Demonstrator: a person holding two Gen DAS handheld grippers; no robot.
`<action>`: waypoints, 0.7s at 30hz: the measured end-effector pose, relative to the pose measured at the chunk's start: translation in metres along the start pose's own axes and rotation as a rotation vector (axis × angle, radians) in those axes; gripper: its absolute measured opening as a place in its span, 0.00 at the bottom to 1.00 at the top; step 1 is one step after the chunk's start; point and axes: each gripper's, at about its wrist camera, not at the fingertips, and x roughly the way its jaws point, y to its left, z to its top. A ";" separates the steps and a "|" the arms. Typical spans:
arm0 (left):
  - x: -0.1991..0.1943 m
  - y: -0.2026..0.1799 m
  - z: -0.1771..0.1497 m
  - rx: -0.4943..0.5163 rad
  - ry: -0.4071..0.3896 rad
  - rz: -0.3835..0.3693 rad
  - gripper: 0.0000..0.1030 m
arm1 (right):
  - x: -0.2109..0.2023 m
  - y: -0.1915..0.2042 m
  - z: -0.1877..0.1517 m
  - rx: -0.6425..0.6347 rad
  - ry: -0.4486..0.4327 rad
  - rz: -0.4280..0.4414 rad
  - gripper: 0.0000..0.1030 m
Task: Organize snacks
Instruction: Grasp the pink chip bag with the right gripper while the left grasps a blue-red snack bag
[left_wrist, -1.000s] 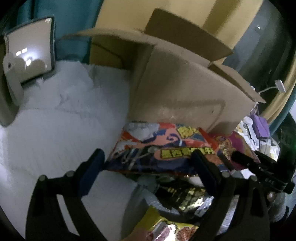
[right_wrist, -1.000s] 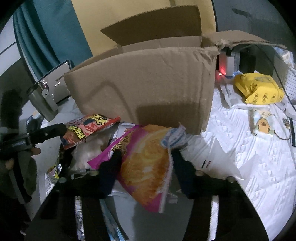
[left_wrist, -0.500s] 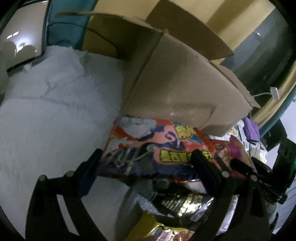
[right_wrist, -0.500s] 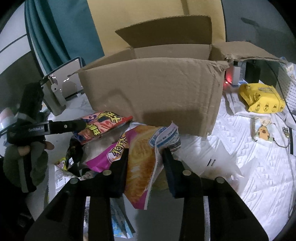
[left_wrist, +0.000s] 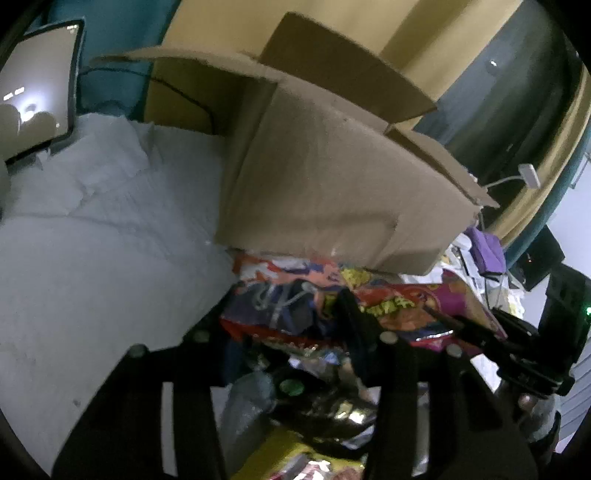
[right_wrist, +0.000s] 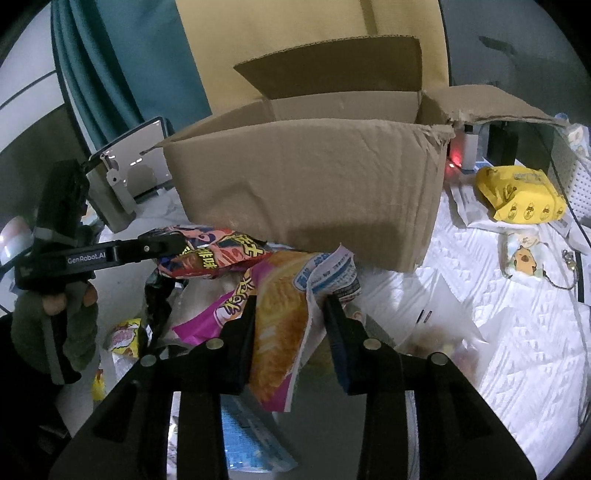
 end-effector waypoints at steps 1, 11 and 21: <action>-0.003 -0.001 -0.001 0.003 -0.005 -0.001 0.46 | -0.001 0.001 0.000 -0.005 0.000 -0.001 0.34; -0.046 -0.024 -0.002 0.076 -0.095 -0.005 0.42 | -0.022 0.011 0.004 -0.033 -0.032 -0.005 0.30; -0.066 -0.040 0.004 0.124 -0.137 -0.012 0.18 | -0.049 0.020 0.015 -0.055 -0.086 -0.006 0.29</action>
